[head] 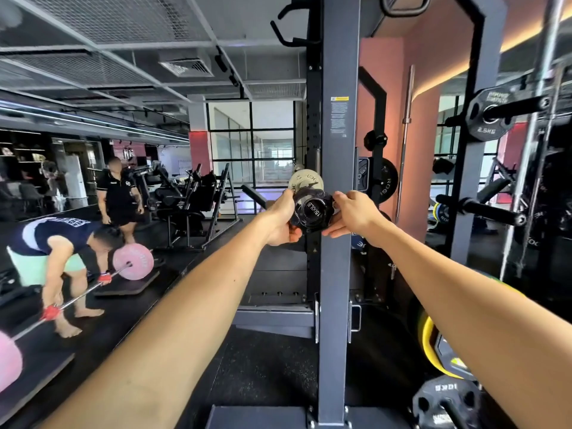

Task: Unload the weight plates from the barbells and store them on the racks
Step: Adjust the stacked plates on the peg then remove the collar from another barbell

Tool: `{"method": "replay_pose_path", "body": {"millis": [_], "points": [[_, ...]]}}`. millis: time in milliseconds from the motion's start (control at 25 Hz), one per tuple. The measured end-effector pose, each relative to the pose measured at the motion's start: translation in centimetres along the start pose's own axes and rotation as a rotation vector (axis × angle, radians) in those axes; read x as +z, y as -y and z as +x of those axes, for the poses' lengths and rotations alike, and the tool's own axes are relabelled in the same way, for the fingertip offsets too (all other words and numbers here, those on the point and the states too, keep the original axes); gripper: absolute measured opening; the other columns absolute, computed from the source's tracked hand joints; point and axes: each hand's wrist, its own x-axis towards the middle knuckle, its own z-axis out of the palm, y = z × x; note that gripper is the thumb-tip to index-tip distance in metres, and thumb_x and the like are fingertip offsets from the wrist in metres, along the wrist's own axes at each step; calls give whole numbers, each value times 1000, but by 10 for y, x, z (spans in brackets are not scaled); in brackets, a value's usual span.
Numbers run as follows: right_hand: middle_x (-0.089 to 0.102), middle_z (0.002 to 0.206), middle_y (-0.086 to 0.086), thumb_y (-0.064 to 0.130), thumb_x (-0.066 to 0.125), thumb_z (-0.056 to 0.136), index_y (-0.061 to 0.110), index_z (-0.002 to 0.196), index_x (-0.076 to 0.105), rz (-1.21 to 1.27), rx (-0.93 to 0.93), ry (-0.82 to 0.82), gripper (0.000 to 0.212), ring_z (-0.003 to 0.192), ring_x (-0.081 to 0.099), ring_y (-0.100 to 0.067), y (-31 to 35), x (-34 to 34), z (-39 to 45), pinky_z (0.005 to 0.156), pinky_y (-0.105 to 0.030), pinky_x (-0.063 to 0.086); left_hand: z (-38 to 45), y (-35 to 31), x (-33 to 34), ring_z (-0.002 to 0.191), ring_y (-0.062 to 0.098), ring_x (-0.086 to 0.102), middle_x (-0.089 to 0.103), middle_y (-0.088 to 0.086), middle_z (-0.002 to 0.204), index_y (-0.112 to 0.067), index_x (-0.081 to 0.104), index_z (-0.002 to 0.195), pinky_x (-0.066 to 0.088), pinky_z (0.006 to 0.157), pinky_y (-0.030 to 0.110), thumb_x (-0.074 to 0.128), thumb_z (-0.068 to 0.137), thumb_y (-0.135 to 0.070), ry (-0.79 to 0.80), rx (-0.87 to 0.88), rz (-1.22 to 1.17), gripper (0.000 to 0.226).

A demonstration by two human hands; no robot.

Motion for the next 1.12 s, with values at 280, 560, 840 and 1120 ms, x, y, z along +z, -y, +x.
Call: {"method": "replay_pose_path", "body": {"millis": [280, 560, 840, 1120], "points": [[67, 80, -36, 19, 30, 98, -10, 110, 44, -1, 62, -37, 35, 72, 70, -46, -12, -7, 21, 77, -55, 58, 17, -2, 15, 54, 15, 37, 48, 4, 72, -16, 49, 83, 31, 41, 23, 24, 97, -46, -110, -26, 35, 42], [65, 73, -29, 25, 33, 103, -3, 129, 36, 49, 82, 18, 38, 75, 70, -46, -16, -5, 45, 66, -49, 60, 41, -2, 12, 54, 15, 38, 49, 3, 71, -15, 52, 102, 35, 44, 24, 27, 99, -48, -195, -18, 12, 42], [65, 78, -27, 26, 37, 103, 3, 114, 42, 37, 66, -29, 26, 73, 71, -42, -38, 2, 112, 61, -46, 60, 128, 0, -3, 61, 14, 49, 59, 1, 68, -20, 57, 81, 38, 49, 22, 40, 94, -57, 12, 3, 37, 43], [64, 68, -16, 28, 41, 102, 3, 106, 48, -7, 69, -89, 26, 55, 66, -29, -72, 15, 225, 54, -37, 59, 249, -10, -15, 96, 26, 59, 65, 11, 96, -13, 59, 103, 45, 100, 39, 40, 95, -57, 55, 12, -24, 49]]}}
